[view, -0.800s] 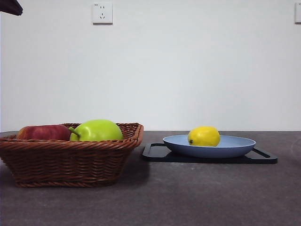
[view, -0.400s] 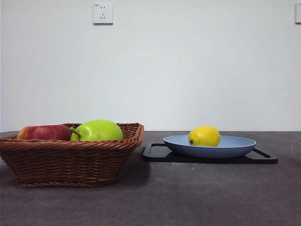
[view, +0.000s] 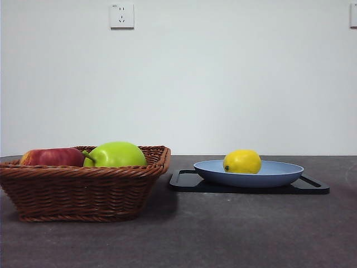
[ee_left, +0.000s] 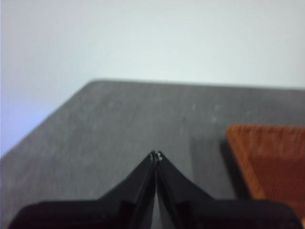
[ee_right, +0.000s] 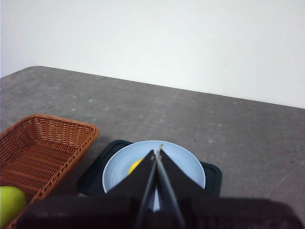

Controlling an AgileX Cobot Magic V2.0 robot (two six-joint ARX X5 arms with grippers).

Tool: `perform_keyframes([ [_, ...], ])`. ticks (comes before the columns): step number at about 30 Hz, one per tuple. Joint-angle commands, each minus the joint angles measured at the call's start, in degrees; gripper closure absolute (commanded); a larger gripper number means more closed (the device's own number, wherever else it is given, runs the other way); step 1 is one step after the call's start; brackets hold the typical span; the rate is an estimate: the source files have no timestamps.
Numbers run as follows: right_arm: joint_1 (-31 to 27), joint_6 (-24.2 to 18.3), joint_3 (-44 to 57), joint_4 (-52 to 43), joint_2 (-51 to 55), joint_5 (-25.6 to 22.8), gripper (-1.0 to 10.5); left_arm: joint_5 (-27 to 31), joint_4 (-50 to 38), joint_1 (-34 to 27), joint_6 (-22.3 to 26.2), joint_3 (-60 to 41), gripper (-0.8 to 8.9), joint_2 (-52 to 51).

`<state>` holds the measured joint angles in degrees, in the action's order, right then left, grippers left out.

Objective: Take the lemon from the basket,put the lemon in the plate,hand out the plate

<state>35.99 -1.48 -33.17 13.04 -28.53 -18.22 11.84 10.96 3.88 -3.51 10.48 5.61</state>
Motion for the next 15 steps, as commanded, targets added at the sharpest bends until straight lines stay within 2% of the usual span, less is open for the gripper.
perform_keyframes([
  [1,0.42,0.55,-0.31,-0.63,-0.07,-0.28,9.4,-0.15,-1.18,-0.66,0.52,-2.45,8.05,-1.11],
  [15,0.42,0.55,-0.31,-0.63,-0.07,-0.31,9.4,-3.34,-1.92,-1.03,0.04,-10.08,8.05,-5.53],
])
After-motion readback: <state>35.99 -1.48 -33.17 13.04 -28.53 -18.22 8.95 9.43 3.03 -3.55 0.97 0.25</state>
